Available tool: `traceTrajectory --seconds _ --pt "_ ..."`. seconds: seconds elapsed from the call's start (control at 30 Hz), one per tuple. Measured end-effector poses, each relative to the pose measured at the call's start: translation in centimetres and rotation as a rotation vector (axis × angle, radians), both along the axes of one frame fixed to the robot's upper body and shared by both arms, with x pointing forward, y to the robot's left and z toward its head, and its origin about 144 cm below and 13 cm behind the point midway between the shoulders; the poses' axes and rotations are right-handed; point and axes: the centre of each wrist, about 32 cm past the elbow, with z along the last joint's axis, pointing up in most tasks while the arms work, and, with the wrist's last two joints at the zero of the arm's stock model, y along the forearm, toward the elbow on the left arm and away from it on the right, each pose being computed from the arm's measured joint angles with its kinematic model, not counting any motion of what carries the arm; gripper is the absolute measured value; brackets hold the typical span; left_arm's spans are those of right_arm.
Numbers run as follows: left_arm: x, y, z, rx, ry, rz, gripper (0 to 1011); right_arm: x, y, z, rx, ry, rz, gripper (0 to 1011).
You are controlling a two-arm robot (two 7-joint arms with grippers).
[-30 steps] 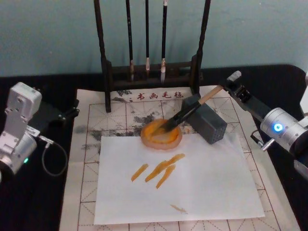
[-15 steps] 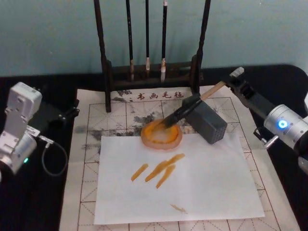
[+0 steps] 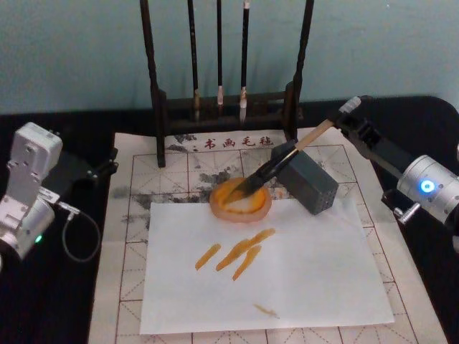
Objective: Pick up the brush from the inkstone, write on the paper, then place the brush back to its original position.
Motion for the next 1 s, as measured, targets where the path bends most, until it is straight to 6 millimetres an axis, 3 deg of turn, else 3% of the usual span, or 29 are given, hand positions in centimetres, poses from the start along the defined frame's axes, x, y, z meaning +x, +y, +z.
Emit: traceTrajectory --seconds 1.0 --pt "0.0 0.0 0.0 0.000 0.000 0.000 1001 -1.2 -0.2 -0.6 -0.080 -0.032 0.232 202"
